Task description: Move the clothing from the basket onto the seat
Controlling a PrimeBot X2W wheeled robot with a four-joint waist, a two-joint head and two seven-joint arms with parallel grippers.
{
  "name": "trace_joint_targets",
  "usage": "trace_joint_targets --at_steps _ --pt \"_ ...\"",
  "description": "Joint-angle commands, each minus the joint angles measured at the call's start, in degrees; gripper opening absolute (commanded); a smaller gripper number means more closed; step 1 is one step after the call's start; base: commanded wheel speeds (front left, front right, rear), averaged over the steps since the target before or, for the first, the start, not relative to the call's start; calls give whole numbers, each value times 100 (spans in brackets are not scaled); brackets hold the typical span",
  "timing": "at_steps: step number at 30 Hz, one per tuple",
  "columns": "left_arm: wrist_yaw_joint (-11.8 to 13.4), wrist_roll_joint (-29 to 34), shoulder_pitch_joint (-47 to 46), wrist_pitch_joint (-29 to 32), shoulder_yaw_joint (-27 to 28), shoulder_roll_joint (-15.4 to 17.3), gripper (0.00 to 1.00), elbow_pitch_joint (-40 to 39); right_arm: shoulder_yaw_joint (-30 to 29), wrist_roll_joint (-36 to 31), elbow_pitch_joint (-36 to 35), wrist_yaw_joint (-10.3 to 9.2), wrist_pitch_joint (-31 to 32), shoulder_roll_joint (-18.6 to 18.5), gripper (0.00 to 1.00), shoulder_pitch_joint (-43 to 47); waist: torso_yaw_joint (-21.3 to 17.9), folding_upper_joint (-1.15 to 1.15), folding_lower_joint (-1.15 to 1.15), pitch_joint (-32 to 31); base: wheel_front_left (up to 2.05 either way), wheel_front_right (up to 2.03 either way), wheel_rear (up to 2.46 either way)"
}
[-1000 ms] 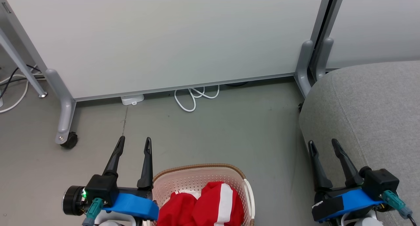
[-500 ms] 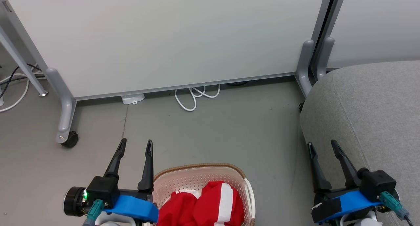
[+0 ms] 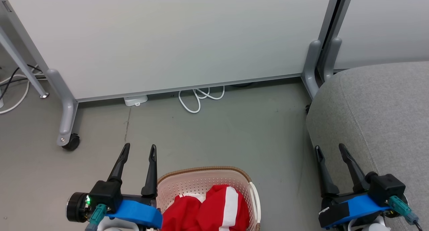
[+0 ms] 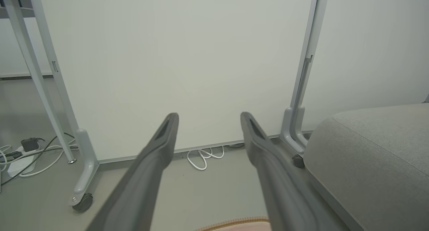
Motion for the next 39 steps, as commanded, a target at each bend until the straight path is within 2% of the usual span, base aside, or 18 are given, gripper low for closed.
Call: trace_joint_targets --at_steps 1,10,19,26,27,29,39 --pt "-16 7 -75 -28 -2 -5 100 32 -11 40 9 3 -18 -34 100 -71 5 0 0 9 0 0 0" --pt "-79 207 -528 -28 -127 -2 100 282 22 49 -49 3 -18 -34 100 -206 -55 0 0 266 0 0 0" --pt "-153 291 -1255 -23 -468 342 100 1032 54 58 -118 3 -17 -32 100 -505 -328 0 0 835 0 0 0" --pt "-136 97 -1887 -23 -1193 682 100 1785 89 71 -189 3 -13 -30 100 -814 -552 0 0 1432 0 0 0" --pt "-137 18 -2169 -23 -1516 785 100 2133 102 77 -231 3 -13 -30 100 -966 -631 0 0 1712 0 0 0" --pt "-137 -29 -2357 -23 -1721 861 100 2387 123 82 -267 3 -12 -30 100 -1085 -684 0 0 1909 0 0 0" --pt "-138 -274 -3301 -23 -2717 1069 100 3505 232 36 -434 3 -12 -29 100 -1662 -888 0 0 2871 0 0 0"
